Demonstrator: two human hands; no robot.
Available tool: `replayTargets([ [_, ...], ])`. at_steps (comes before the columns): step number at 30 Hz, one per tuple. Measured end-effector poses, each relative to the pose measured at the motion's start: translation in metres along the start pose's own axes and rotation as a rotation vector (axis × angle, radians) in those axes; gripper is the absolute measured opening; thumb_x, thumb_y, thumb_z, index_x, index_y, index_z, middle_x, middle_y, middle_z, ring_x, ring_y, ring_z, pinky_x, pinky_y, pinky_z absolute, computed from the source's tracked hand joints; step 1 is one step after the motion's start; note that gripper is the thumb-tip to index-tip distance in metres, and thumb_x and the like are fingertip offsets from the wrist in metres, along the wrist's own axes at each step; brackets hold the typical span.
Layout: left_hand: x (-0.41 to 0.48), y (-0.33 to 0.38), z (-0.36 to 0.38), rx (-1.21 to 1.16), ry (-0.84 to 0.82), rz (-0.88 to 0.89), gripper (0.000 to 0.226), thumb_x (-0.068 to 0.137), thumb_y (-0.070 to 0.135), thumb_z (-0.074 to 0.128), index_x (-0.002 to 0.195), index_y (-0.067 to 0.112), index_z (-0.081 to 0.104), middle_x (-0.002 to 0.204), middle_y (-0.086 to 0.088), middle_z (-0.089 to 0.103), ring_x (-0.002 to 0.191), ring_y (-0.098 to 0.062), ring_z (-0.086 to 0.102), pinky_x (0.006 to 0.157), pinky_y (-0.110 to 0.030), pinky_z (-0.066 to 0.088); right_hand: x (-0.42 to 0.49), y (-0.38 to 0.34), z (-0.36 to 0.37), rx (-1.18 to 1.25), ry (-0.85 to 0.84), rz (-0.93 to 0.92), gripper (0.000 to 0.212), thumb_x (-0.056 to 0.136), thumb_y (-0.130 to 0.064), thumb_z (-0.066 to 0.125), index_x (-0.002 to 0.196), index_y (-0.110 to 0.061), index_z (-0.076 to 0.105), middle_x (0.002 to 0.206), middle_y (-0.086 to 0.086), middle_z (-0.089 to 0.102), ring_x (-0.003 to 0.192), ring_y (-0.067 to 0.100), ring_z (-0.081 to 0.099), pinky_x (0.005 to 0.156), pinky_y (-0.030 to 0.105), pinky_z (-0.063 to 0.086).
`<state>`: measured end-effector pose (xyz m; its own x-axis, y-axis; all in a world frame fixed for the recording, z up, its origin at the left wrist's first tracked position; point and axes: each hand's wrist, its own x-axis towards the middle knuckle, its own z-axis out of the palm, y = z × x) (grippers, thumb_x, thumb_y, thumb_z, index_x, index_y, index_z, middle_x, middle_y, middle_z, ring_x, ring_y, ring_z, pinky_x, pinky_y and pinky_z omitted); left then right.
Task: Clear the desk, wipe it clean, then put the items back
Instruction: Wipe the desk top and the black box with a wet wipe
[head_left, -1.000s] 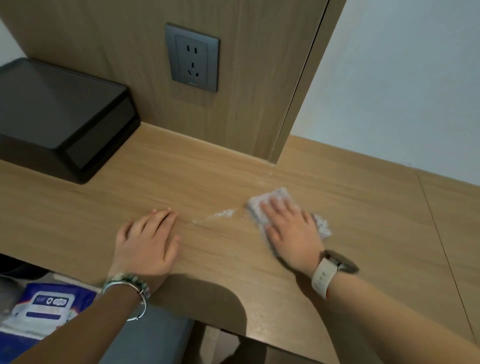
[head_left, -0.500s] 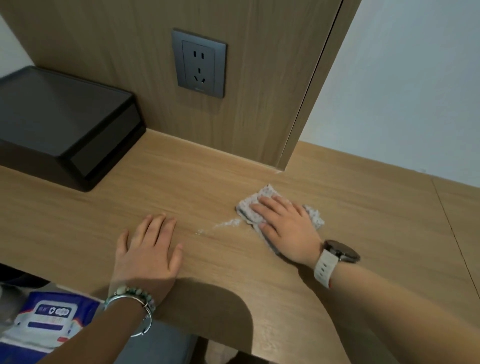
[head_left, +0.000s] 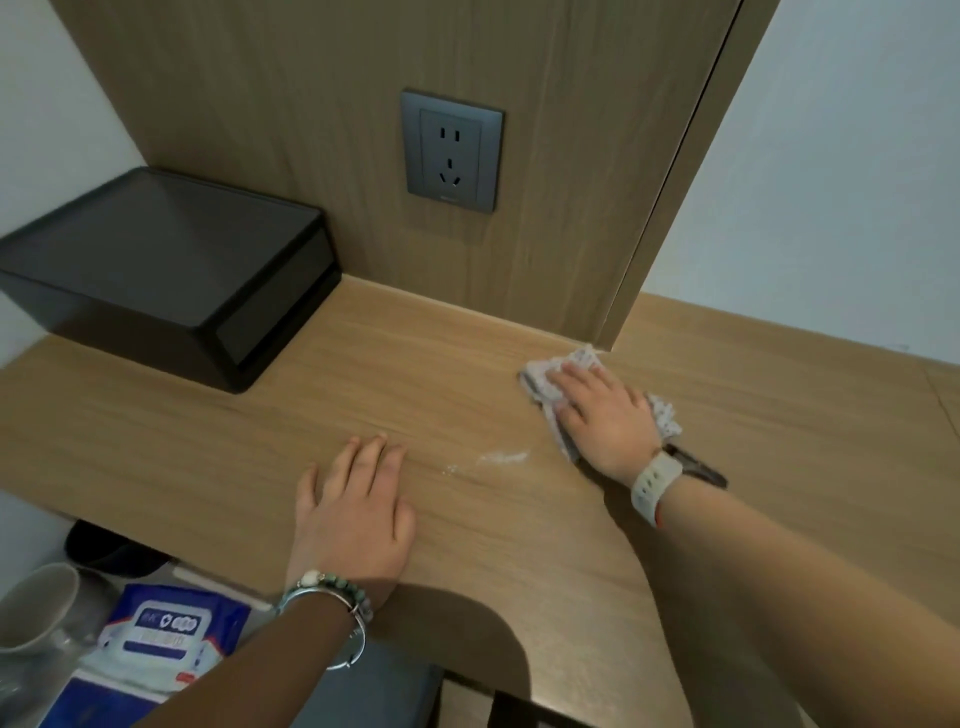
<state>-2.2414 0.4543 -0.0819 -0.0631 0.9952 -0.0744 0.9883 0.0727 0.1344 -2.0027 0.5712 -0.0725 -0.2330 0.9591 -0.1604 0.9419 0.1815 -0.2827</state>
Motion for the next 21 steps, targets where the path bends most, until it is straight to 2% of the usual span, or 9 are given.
replayTargets([
  [3, 0.0, -0.001, -0.001, -0.009, -0.008, -0.01, 0.085, 0.069, 0.045, -0.013, 0.148, 0.03, 0.016, 0.156, 0.012, 0.01, 0.144, -0.009, 0.003, 0.115, -0.042, 0.004, 0.013, -0.017, -0.001, -0.028, 0.002, 0.059, 0.046, 0.102, -0.04, 0.022, 0.148, -0.036, 0.02, 0.158, -0.011, 0.012, 0.146, 0.017, 0.006, 0.115, 0.045, 0.007],
  [6, -0.001, -0.001, -0.002, -0.025, -0.011, -0.009, 0.087, 0.067, 0.046, -0.015, 0.148, 0.031, 0.013, 0.156, 0.013, 0.007, 0.144, -0.008, 0.0, 0.115, -0.041, 0.003, -0.033, -0.039, 0.012, -0.036, -0.099, -0.237, 0.047, 0.101, -0.043, 0.019, 0.148, -0.039, 0.016, 0.157, -0.015, 0.007, 0.145, 0.012, 0.0, 0.115, 0.038, 0.002],
  [9, 0.001, -0.001, -0.002, -0.004, -0.007, -0.016, 0.087, 0.066, 0.045, -0.015, 0.149, 0.032, 0.009, 0.157, 0.014, 0.003, 0.144, -0.007, -0.002, 0.116, -0.04, 0.002, -0.064, -0.029, 0.012, -0.067, -0.143, -0.449, 0.061, 0.088, -0.055, 0.001, 0.147, -0.044, 0.012, 0.156, -0.021, 0.006, 0.144, 0.006, -0.003, 0.11, 0.029, -0.003],
  [11, 0.001, 0.0, -0.001, -0.003, 0.017, -0.013, 0.084, 0.069, 0.045, -0.01, 0.148, 0.032, 0.014, 0.156, 0.013, 0.008, 0.144, -0.008, 0.002, 0.115, -0.039, 0.002, -0.031, -0.01, 0.007, -0.075, -0.109, -0.345, 0.059, 0.09, -0.055, 0.004, 0.147, -0.043, 0.013, 0.156, -0.019, 0.009, 0.145, 0.008, 0.001, 0.114, 0.033, 0.002],
  [13, 0.0, -0.001, 0.002, -0.033, 0.041, -0.012, 0.079, 0.074, 0.044, -0.002, 0.147, 0.03, 0.024, 0.155, 0.011, 0.018, 0.144, -0.009, 0.009, 0.114, -0.037, 0.003, 0.013, -0.002, -0.001, -0.07, -0.071, -0.154, 0.048, 0.1, -0.045, 0.016, 0.148, -0.038, 0.015, 0.158, -0.014, 0.008, 0.146, 0.013, 0.003, 0.116, 0.041, 0.005],
  [15, -0.001, -0.004, 0.005, -0.053, 0.073, -0.025, 0.074, 0.077, 0.043, 0.004, 0.144, 0.027, 0.032, 0.153, 0.008, 0.026, 0.143, -0.01, 0.016, 0.113, -0.036, 0.005, 0.032, -0.012, -0.003, -0.078, -0.053, -0.099, 0.048, 0.102, -0.04, 0.018, 0.149, -0.035, 0.014, 0.159, -0.01, 0.006, 0.146, 0.017, 0.002, 0.116, 0.045, 0.006],
  [17, -0.001, -0.004, 0.004, -0.093, 0.122, -0.094, 0.074, 0.079, 0.043, 0.007, 0.143, 0.022, 0.037, 0.152, 0.001, 0.03, 0.142, -0.015, 0.02, 0.113, -0.036, 0.011, 0.014, -0.025, 0.006, -0.078, -0.093, -0.231, 0.049, 0.101, -0.042, 0.017, 0.149, -0.035, 0.015, 0.158, -0.01, 0.007, 0.146, 0.017, 0.004, 0.116, 0.044, 0.007],
  [20, -0.003, -0.003, -0.001, -0.139, 0.177, -0.26, 0.079, 0.076, 0.044, 0.003, 0.144, 0.017, 0.034, 0.153, -0.005, 0.027, 0.143, -0.02, 0.017, 0.114, -0.04, 0.014, -0.054, -0.034, 0.015, -0.132, -0.055, -0.628, 0.054, 0.094, -0.046, 0.017, 0.143, -0.035, 0.034, 0.151, -0.012, 0.031, 0.14, 0.016, 0.029, 0.11, 0.042, 0.027],
  [21, -0.004, -0.002, -0.001, -0.122, 0.165, -0.279, 0.081, 0.074, 0.045, 0.001, 0.145, 0.018, 0.031, 0.153, -0.004, 0.025, 0.143, -0.019, 0.015, 0.114, -0.039, 0.012, -0.059, -0.029, 0.012, -0.148, -0.106, -0.671, 0.055, 0.092, -0.048, 0.014, 0.143, -0.037, 0.033, 0.151, -0.014, 0.029, 0.14, 0.013, 0.027, 0.11, 0.039, 0.026],
])
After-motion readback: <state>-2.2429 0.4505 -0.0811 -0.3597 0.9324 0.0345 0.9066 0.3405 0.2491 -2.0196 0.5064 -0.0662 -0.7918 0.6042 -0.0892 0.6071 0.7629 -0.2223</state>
